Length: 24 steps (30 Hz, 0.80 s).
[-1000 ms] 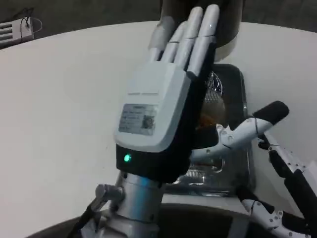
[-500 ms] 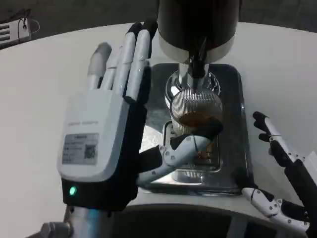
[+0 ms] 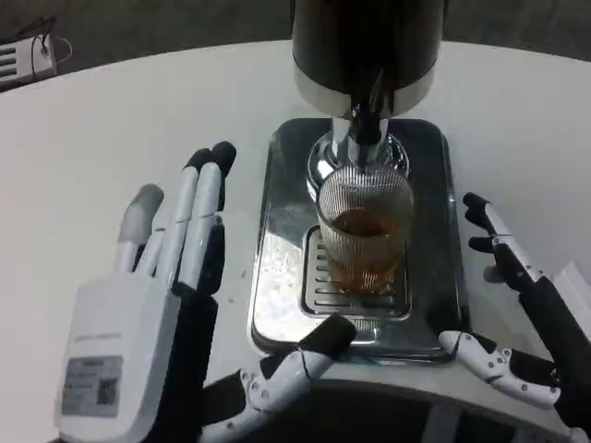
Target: Grasp the cup under the faucet to collect the drink, then remove the cup.
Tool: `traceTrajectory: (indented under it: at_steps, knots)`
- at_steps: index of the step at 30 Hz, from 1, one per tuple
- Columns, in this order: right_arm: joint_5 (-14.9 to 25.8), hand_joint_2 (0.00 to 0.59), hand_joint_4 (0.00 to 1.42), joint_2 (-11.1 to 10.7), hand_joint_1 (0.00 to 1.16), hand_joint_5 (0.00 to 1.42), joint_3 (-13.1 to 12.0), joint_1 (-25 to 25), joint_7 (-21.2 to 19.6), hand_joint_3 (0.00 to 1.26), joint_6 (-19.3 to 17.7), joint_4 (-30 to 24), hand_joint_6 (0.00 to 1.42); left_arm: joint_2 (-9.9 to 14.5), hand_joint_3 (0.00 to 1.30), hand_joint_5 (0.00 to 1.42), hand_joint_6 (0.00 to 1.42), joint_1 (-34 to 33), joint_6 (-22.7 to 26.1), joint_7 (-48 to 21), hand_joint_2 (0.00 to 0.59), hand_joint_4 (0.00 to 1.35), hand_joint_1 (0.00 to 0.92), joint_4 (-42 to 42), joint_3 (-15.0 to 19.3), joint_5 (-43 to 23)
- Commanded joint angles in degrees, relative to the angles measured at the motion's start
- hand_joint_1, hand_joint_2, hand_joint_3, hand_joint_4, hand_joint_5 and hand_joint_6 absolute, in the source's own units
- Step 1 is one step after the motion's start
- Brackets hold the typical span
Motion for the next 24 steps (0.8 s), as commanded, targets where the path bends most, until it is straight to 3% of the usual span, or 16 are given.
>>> traceTrajectory:
  at_steps: [1, 13, 24]
  knots:
    - [1.33, 0.301, 0.05, 0.33, 0.45, 0.16, 1.33, -2.14, 0.0, 0.0, -0.62, 2.08, 0.3, -0.32, 0.03, 0.22, 0.09, 5.81, -4.52, 5.51, 0.136, 0.0, 0.0, 1.37, 0.73, -1.93]
    - [2.12, 0.274, 0.05, 1.66, 0.49, 0.16, 3.83, -7.39, -0.38, 0.0, 0.0, 6.94, 0.29, -1.05, 0.03, 0.23, 0.12, 10.49, -7.37, 7.01, 0.136, 0.0, 0.0, 2.73, 0.46, -1.59]
    - [2.39, 0.224, 0.04, 2.41, 0.62, 0.13, 5.66, -11.88, -0.01, 0.0, 1.12, 10.87, 0.27, -0.29, 0.03, 0.23, 0.12, 11.68, -7.59, 5.31, 0.139, 0.0, 0.0, 2.02, 0.51, -1.17]
